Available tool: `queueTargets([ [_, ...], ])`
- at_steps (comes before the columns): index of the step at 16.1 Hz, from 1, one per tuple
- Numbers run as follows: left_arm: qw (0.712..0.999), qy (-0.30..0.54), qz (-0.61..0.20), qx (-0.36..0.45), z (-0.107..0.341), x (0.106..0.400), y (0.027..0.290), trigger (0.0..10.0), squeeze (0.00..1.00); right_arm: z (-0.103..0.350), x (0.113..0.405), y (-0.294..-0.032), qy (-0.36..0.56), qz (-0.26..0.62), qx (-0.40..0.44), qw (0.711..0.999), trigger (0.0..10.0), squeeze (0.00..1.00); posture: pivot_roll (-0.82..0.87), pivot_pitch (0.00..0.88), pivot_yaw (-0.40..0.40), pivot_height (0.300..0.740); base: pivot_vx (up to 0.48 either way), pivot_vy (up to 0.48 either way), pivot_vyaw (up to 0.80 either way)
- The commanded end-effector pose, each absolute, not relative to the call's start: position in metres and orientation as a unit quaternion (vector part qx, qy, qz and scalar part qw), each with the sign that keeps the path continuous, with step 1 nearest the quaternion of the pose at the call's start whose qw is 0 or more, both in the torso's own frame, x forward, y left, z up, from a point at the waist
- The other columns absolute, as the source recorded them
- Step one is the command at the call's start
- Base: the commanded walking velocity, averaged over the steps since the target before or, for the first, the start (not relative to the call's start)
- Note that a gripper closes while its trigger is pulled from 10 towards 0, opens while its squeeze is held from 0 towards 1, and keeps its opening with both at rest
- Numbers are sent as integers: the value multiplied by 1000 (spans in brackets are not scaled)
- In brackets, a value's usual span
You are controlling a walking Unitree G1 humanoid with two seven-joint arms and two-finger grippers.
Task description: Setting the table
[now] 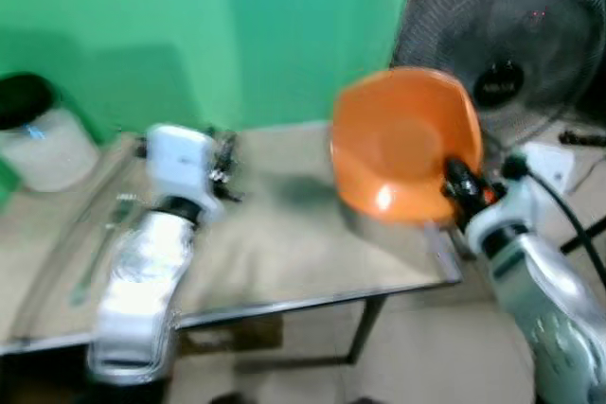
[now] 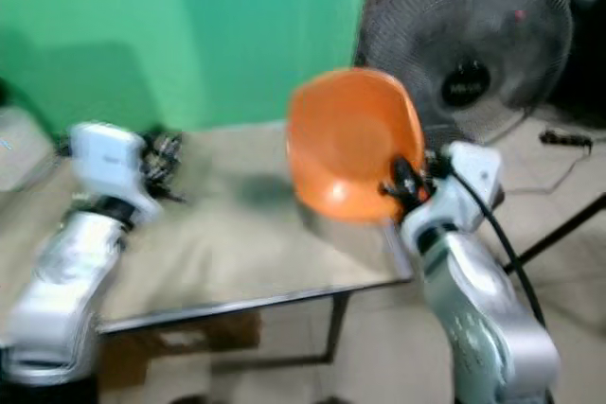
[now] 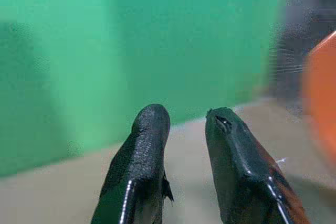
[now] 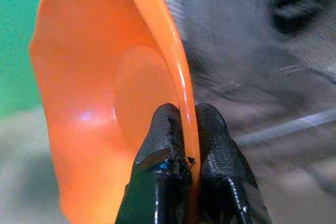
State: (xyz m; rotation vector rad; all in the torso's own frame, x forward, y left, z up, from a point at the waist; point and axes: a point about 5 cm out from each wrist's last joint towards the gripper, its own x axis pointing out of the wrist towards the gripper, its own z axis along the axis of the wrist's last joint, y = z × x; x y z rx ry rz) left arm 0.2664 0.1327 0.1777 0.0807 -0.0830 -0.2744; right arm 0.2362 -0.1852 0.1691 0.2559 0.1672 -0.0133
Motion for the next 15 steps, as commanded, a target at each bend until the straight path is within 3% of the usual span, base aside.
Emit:
queueTargets([
  [1, 989, -40, -133, 43, 179, 267, 139, 10000, 0, 183, 236, -182, 47, 3, 128, 991, 10000, 0, 58, 0, 33, 740, 0, 480, -800],
  [4, 988, -41, -141, 40, 179, 266, 137, 10000, 0, 183, 234, -182, 45, -5, 128, 991, 10000, 0, 54, 0, 37, 740, 0, 480, -800],
  [7, 988, -42, -141, 51, 180, 266, 137, 10000, 0, 183, 233, -183, 46, -6, 127, 991, 10000, 0, 49, 0, 39, 740, 0, -320, -800],
  [12, 987, -29, -151, 40, 176, 269, 137, 10000, 0, 183, 233, -182, 46, -11, 127, 991, 10000, 0, 46, 0, 45, 740, 0, 480, -800],
  [15, 987, -26, -153, 49, 175, 271, 136, 10000, 0, 183, 232, -183, 47, -15, 127, 991, 10000, 0, 41, 0, 48, 740, 0, -320, -800],
])
